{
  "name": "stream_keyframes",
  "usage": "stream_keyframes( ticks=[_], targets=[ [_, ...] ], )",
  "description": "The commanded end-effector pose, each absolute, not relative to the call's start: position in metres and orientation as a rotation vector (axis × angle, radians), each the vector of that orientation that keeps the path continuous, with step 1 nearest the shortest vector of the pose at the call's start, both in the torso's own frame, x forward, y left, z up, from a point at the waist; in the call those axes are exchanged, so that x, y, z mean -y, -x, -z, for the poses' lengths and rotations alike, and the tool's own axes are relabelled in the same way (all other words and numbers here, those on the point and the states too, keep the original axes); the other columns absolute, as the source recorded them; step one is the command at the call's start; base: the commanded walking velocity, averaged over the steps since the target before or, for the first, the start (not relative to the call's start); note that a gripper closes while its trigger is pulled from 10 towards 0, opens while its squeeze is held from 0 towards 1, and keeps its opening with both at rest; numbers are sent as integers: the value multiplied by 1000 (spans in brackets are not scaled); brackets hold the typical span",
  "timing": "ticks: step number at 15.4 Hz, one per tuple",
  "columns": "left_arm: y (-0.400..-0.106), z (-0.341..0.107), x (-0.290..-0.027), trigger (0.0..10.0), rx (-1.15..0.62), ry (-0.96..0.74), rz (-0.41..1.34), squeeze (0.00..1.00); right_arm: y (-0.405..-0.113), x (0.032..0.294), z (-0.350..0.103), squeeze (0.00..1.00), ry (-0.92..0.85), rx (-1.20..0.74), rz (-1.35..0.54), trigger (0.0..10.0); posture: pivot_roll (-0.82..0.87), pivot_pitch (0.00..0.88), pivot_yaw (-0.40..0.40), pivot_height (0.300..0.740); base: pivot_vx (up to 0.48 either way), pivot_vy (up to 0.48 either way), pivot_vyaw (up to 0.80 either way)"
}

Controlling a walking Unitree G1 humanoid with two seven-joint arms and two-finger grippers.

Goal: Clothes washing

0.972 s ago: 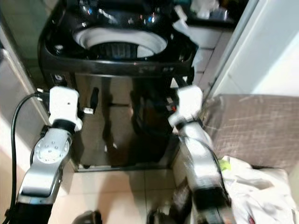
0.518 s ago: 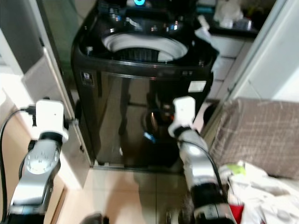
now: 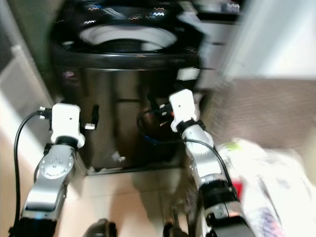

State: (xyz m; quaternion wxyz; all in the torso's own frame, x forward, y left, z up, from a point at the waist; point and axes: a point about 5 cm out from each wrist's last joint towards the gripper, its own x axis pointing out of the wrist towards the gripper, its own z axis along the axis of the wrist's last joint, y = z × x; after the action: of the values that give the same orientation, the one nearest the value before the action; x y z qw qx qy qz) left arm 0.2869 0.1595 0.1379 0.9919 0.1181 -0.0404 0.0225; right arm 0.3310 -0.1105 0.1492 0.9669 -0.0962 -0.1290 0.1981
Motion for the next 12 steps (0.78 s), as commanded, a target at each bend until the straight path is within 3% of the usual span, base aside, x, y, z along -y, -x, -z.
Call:
stream_keyframes(
  ticks=[1,3,12],
  targets=[
    [-288,-141,-154,10000,102,-222,-22,0,-334,117,-165,0,239,333,-371,10000,-10,0,-16,740,0,0,-587],
    [-292,-140,-151,10000,104,-223,1,0,-338,126,-182,0,235,397,-308,10000,-32,0,-5,740,0,0,-594],
    [-308,-142,-139,10000,130,-234,82,0,-337,144,-178,0,232,380,-194,10000,-99,0,48,740,0,0,-628]
  ],
)
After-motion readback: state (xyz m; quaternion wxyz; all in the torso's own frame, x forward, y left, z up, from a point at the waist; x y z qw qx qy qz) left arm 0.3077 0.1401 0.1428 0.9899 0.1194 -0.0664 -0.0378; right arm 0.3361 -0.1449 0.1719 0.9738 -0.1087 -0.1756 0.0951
